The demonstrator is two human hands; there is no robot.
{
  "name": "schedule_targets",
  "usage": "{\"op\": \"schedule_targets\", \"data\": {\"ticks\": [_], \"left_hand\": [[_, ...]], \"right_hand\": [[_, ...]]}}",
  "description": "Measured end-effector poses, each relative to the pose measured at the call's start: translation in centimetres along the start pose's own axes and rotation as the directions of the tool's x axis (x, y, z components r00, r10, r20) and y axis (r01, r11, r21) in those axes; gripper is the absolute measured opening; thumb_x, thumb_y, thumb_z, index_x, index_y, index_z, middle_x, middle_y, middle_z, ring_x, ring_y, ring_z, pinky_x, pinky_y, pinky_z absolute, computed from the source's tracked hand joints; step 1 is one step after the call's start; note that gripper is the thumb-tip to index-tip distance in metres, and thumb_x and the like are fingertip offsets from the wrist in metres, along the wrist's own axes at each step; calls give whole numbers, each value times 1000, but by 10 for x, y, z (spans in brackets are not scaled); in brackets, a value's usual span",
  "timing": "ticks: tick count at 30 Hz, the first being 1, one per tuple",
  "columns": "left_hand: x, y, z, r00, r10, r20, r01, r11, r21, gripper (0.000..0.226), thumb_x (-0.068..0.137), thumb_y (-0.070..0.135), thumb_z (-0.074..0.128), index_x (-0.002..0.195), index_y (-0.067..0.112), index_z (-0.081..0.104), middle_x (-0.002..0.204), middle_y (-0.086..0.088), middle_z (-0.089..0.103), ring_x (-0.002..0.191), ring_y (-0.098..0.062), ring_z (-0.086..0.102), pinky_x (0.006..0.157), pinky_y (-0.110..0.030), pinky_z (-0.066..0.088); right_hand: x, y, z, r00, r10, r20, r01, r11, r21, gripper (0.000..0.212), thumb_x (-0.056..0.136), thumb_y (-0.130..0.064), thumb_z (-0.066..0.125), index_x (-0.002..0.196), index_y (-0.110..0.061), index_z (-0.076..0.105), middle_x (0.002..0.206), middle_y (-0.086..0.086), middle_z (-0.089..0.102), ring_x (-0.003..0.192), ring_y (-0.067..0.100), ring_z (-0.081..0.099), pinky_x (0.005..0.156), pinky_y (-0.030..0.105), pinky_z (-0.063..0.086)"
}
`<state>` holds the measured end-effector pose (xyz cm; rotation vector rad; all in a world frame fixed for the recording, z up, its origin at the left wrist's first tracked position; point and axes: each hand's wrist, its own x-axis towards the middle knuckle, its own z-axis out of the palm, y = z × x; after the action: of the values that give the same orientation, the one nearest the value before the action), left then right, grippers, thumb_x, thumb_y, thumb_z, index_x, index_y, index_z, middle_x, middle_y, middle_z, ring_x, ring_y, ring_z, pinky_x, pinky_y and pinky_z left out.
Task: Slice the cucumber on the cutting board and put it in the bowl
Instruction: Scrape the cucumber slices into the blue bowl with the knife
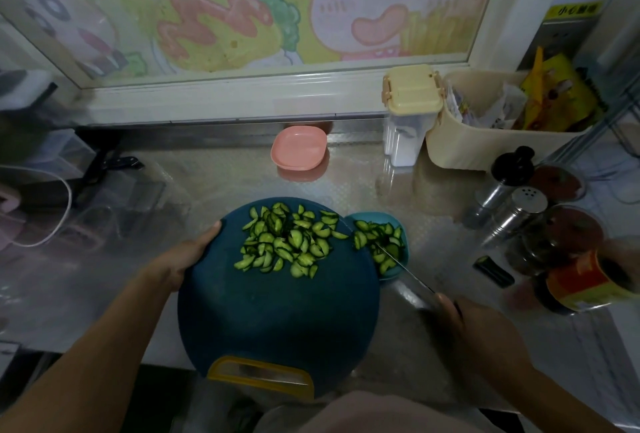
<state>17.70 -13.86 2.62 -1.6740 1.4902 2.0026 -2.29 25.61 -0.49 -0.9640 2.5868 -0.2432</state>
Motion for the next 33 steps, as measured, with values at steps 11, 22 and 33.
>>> {"op": "schedule_targets", "data": {"ticks": [11,22,33], "left_hand": [[-2,1,3,1000,0,-29,0,1000,11,51,91,51,45,108,6,62,89,-15,73,72,-26,71,59,-37,59],[-2,7,20,1000,9,-4,-9,999,42,54,90,50,47,114,5,62,97,-15,72,77,-25,70,65,-35,59],[-4,5,22,1000,22,-13,-22,999,45,49,89,50,49,111,9,63,99,-15,71,77,-25,70,65,-37,59]], "right_hand": [[-5,-25,-1,988,-155,-3,153,972,176,46,91,-60,20,83,-25,50,78,-2,60,72,13,56,55,21,28],[-4,-65,25,954,-294,62,285,950,126,100,41,-83,-37,87,-29,33,64,-8,32,65,11,48,49,23,26],[-4,-43,41,981,-164,-99,169,984,47,111,49,-80,-37,91,-27,50,87,-5,64,79,11,61,66,25,44]]}}
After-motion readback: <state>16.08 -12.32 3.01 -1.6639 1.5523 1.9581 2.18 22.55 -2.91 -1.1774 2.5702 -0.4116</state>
